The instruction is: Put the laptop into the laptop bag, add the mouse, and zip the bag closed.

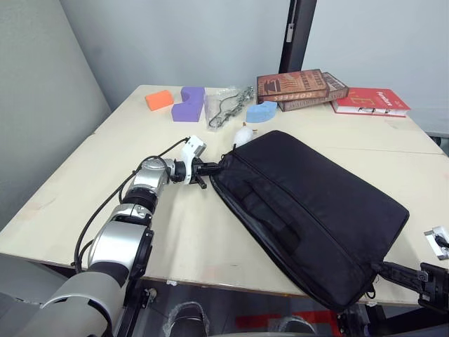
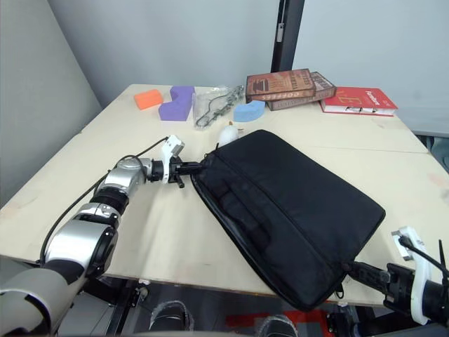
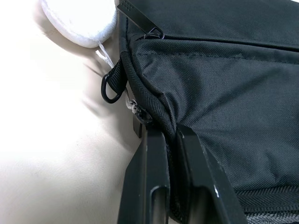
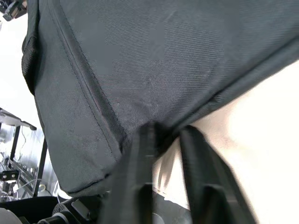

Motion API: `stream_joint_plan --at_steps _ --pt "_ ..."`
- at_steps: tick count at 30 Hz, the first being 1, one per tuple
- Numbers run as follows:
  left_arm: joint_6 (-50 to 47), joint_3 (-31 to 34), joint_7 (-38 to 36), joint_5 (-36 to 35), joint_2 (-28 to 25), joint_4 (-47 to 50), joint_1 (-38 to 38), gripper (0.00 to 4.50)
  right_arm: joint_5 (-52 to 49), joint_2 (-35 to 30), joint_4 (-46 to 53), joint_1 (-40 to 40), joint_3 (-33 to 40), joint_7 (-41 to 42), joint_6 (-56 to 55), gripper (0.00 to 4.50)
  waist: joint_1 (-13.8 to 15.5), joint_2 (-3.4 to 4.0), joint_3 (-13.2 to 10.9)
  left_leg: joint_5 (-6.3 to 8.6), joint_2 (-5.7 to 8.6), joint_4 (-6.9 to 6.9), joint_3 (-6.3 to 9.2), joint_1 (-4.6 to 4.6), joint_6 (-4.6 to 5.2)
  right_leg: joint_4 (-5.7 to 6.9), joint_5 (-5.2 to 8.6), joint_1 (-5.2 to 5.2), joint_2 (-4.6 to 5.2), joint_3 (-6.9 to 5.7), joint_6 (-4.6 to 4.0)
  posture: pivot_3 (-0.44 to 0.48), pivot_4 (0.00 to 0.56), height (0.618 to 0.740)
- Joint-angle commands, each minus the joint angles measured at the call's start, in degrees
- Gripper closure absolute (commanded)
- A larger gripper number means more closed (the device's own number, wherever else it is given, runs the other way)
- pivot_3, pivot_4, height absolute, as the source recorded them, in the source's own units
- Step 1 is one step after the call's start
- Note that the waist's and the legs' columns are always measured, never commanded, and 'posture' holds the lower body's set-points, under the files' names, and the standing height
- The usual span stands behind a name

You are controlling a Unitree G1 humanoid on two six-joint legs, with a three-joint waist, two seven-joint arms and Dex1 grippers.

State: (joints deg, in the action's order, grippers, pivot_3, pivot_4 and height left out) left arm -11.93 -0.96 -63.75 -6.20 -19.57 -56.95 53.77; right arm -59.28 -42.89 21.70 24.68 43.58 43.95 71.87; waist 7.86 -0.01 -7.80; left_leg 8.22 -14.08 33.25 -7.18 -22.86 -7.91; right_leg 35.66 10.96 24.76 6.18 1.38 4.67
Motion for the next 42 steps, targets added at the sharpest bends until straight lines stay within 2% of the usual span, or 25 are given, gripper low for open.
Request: stream_joint_plan --at_steps 1,9,16,23,32,37,42 --pt "-1.40 -0.78 -0.34 0.76 -1.12 0.92 -1.72 4.50 -0.97 -0.54 -0.93 -0.48 -0.52 2.39 -2.35 4.47 -0.14 0.00 0.00 0.00 0.00 0.00 0.00 0.00 0.00 0.00 0.00 0.00 0.00 0.00 0.00 0.000 0.150 0.734" --pt "-3.37 -0.52 -1.27 -0.05 -3.20 4.64 -4.07 4.50 -1.00 -1.93 -3.43 -2.11 -0.87 3.54 -3.59 4.47 -0.81 0.03 0.01 0.00 0.00 -0.02 -0.02 -0.01 0.00 -0.02 0.00 0.01 0.00 0.00 0.00 0.000 0.150 0.734" --pt "-8.85 1.03 -1.86 -3.22 -7.35 15.83 -9.47 4.50 1.03 -2.18 -4.42 -5.92 -3.61 1.75 -5.54 4.47 -1.87 0.04 0.01 0.00 -0.01 -0.08 -0.03 -0.03 0.00 -0.04 0.00 0.05 -0.02 0.00 0.00 0.000 0.150 0.734" --pt "-20.11 3.10 -2.46 -8.83 -14.32 36.91 -21.48 4.50 2.44 -2.44 -11.12 -23.42 -11.01 -4.47 -4.51 4.47 -3.43 0.14 -0.04 -0.01 -0.09 -0.08 -0.13 0.01 -0.02 0.06 -0.01 0.16 -0.09 0.07 -0.02 0.000 0.150 0.734" --pt "-30.39 9.14 0.62 -16.09 -21.50 55.45 -34.87 4.50 6.51 -2.10 -16.61 -36.74 -21.88 -3.60 -4.72 4.47 -2.94 0.17 -0.05 -0.01 -0.10 -0.29 -0.21 -0.06 -0.04 -0.14 0.01 0.35 -0.13 0.06 -0.04 0.000 0.150 0.734" --pt "-34.94 11.42 2.36 -20.40 -22.73 64.53 -42.57 4.50 9.57 -1.79 -20.51 -40.92 -24.46 -2.67 -6.47 4.47 -2.54 0.17 -0.05 -0.01 -0.12 -0.28 -0.22 -0.04 -0.04 -0.10 0.01 0.35 -0.13 0.07 -0.04 0.000 0.150 0.734" --pt "-37.74 12.84 4.70 -23.83 -22.41 71.28 -48.55 4.50 10.81 -1.19 -21.20 -41.27 -25.35 -1.63 -7.38 4.47 -2.38 0.16 -0.05 -0.01 -0.11 -0.28 -0.23 -0.05 -0.03 -0.12 0.02 0.35 -0.12 0.07 -0.05 0.000 0.150 0.734"
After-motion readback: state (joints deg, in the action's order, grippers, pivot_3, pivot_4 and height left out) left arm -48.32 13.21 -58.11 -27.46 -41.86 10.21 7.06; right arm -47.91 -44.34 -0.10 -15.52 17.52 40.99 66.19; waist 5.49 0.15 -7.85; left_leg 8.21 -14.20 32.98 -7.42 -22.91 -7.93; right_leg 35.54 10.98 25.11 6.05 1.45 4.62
